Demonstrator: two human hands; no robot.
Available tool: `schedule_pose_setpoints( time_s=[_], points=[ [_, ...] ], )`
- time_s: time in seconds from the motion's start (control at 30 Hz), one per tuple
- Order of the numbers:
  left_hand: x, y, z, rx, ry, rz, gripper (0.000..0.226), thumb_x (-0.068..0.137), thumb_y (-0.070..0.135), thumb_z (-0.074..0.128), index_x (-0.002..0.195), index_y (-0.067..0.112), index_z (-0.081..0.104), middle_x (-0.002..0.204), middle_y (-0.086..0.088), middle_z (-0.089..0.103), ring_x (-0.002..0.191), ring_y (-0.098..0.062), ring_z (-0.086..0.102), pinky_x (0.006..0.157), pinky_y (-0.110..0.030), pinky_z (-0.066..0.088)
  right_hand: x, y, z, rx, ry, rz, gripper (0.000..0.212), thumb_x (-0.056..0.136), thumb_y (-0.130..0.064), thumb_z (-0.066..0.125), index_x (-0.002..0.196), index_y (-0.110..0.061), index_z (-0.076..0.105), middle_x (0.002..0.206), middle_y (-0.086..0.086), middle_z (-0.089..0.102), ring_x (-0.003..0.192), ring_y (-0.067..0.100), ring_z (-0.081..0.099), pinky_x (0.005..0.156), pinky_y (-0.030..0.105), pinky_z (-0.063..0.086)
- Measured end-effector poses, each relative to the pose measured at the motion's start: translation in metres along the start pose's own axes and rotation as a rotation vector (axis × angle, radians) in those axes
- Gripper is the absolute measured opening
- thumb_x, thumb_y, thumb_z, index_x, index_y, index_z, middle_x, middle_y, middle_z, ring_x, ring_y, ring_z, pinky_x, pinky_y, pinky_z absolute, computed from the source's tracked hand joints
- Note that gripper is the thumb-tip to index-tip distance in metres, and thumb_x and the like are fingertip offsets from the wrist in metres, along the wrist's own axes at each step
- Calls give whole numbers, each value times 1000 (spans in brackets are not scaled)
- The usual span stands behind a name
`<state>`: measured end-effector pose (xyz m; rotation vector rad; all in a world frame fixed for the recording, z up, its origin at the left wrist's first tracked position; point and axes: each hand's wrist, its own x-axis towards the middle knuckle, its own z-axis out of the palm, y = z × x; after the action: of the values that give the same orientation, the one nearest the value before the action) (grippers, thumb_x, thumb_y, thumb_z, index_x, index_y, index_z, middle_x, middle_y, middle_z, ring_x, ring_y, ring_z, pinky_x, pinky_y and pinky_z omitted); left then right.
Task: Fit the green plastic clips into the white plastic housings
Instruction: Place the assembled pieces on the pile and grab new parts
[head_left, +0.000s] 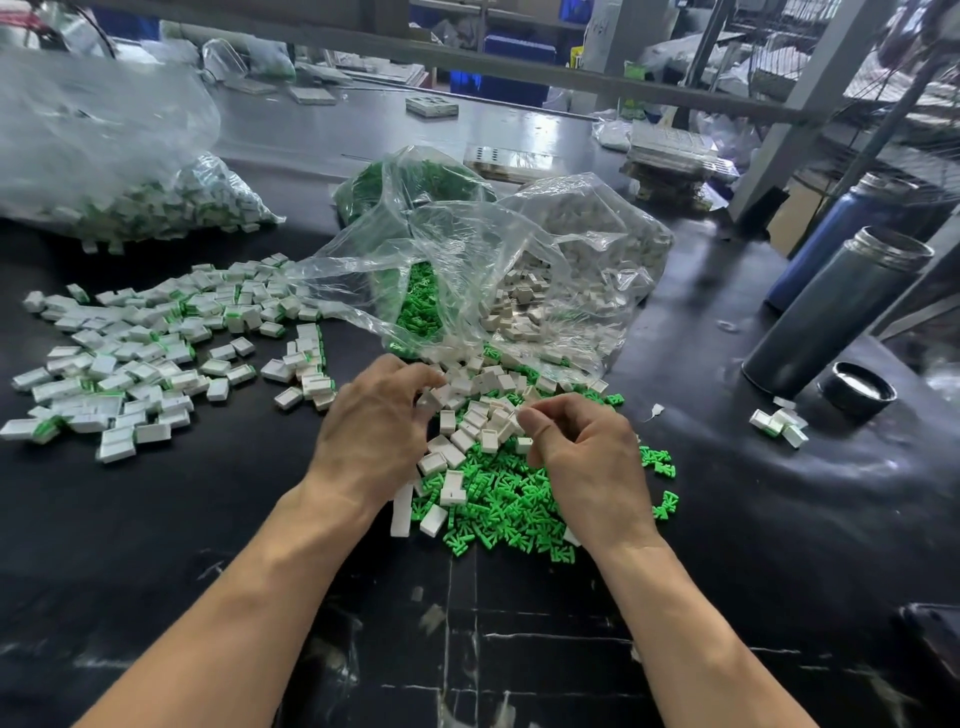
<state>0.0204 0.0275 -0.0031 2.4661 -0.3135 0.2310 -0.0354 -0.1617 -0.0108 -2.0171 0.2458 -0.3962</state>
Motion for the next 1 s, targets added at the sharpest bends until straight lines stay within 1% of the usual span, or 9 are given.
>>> schedule_pose_setpoints(
  time_s=[0.07, 0.17, 0.3, 0.47, 0.53, 0.6, 0.73, 0.83, 1.0],
  points=[
    [0, 0, 4, 44, -5, 35, 31, 97, 13, 66, 122, 31, 69, 110, 8, 59, 100, -17, 63, 97, -40, 55, 0, 0, -3, -42, -24, 9, 9, 95, -36, 73, 88, -30, 75, 66, -14, 69, 54, -1, 57, 53, 14, 41],
    [-1, 0, 7, 38, 41, 65, 25, 95, 12, 69, 116, 26, 72, 108, 5, 62, 100, -17, 64, 96, -41, 55, 1, 1, -7, -173, -75, 33, 11, 91, -42, 76, 84, -34, 75, 75, -16, 70, 72, 1, 62, 69, 27, 51],
    [-1, 1, 8, 7, 91, 75, 9, 93, 22, 72, 101, 20, 69, 100, 4, 63, 92, -16, 63, 91, -42, 56, -1, -2, -10, -274, -165, 40, 7, 86, -44, 81, 84, -41, 75, 88, -25, 67, 86, -7, 60, 77, 23, 47],
    [0, 2, 5, -102, 142, 37, 13, 93, 18, 72, 101, 21, 62, 87, 13, 63, 80, -10, 66, 79, -34, 62, -3, -5, -9, -355, -252, -40, 7, 87, -36, 81, 90, -41, 77, 90, -23, 62, 86, -5, 57, 83, 24, 45],
    [0, 3, 4, -141, 146, 19, 14, 94, 19, 72, 101, 23, 60, 83, 17, 60, 76, -5, 64, 74, -31, 61, -5, -6, -10, -343, -317, -79, 9, 89, -33, 80, 95, -40, 77, 95, -23, 61, 92, -3, 57, 90, 26, 47],
    [0, 3, 2, -169, 150, 4, 15, 94, 20, 72, 101, 25, 60, 81, 16, 60, 73, 1, 61, 67, -25, 58, -7, -9, -11, -325, -403, -115, 10, 90, -35, 79, 97, -41, 76, 99, -25, 59, 95, -5, 57, 91, 25, 47],
    [0, 4, 1, -243, 138, -30, 11, 93, 24, 73, 100, 28, 66, 80, 16, 61, 67, 5, 60, 60, -9, 45, -9, -14, -10, -379, -511, -167, 12, 91, -37, 77, 99, -44, 73, 104, -32, 52, 95, -12, 51, 87, 20, 40],
    [0, 6, 1, -359, 118, -54, 7, 93, 23, 74, 97, 27, 69, 78, 14, 64, 70, 12, 60, 58, -5, 44, -9, -15, -9, -419, -515, -196, 11, 92, -39, 75, 100, -45, 71, 104, -31, 51, 101, -8, 50, 93, 23, 42],
    [-2, 6, 1, -405, 99, -51, 6, 93, 26, 74, 96, 29, 71, 80, 12, 68, 70, 7, 62, 59, -9, 48, -8, -16, -7, -501, -481, -273, 9, 96, -46, 68, 104, -41, 69, 105, -27, 51, 103, -3, 52, 96, 24, 42]
  ],
)
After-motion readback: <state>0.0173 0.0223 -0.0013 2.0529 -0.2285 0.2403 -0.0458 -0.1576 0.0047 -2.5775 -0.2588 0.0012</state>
